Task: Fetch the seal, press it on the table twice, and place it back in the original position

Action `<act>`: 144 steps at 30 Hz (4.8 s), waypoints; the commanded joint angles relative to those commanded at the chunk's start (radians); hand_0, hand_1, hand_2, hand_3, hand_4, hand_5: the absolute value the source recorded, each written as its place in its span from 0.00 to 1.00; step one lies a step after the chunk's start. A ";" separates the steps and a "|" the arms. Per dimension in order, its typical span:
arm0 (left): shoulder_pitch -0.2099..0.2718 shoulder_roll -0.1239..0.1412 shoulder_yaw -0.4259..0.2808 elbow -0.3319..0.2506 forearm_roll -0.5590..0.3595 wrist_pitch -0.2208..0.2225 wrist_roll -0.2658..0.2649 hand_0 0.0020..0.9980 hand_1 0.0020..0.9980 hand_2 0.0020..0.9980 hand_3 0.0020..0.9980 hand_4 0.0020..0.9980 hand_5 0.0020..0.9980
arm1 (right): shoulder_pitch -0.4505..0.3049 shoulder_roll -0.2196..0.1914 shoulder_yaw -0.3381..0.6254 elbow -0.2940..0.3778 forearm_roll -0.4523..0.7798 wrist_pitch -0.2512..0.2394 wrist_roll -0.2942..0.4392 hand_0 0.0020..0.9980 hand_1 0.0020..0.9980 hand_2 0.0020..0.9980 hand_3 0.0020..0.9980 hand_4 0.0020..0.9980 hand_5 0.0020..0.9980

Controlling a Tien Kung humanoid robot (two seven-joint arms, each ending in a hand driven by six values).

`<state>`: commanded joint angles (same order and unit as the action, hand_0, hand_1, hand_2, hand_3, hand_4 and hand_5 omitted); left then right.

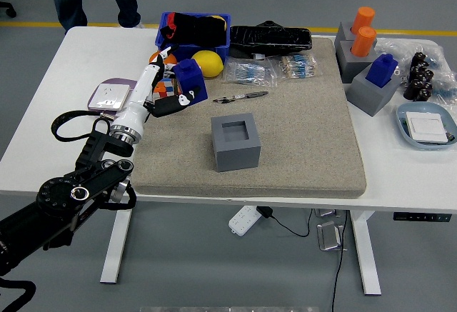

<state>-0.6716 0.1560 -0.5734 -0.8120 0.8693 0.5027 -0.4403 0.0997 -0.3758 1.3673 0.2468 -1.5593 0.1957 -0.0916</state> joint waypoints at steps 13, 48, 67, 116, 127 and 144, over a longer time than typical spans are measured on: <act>0.028 -0.027 0.128 0.165 -0.092 0.072 -0.070 0.81 0.37 0.34 0.93 0.51 0.00 | -0.002 0.004 0.001 0.000 -0.001 -0.001 0.000 0.80 0.71 0.71 0.67 0.77 0.56; 0.047 -0.023 0.154 0.174 -0.151 0.095 -0.110 0.81 0.38 0.33 0.92 0.50 0.00 | -0.002 0.004 -0.020 0.002 0.008 0.002 0.001 0.80 0.71 0.71 0.67 0.77 0.56; 0.014 0.097 0.084 -0.305 0.178 -0.085 0.165 0.81 0.38 0.33 0.93 0.50 0.00 | -0.005 -0.001 -0.002 0.001 0.001 0.002 0.001 0.80 0.71 0.71 0.66 0.77 0.56; -0.019 -0.006 0.162 -0.145 0.073 -0.118 0.142 0.82 0.39 0.33 0.93 0.51 0.00 | -0.001 0.000 -0.009 0.001 0.006 0.003 0.001 0.80 0.71 0.70 0.66 0.77 0.56; -0.023 -0.015 0.172 -0.123 0.063 -0.109 0.128 0.82 0.39 0.33 0.93 0.51 0.00 | 0.000 0.000 -0.011 0.003 0.008 0.004 0.002 0.80 0.71 0.70 0.66 0.77 0.56; -0.028 -0.028 0.185 -0.105 0.071 -0.104 0.120 0.82 0.40 0.33 0.92 0.52 0.00 | 0.000 -0.001 -0.010 0.003 0.006 0.003 0.002 0.80 0.71 0.70 0.67 0.77 0.56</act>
<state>-0.6998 0.1278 -0.3889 -0.9169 0.9401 0.3987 -0.3199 0.0996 -0.3764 1.3576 0.2495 -1.5536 0.1988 -0.0891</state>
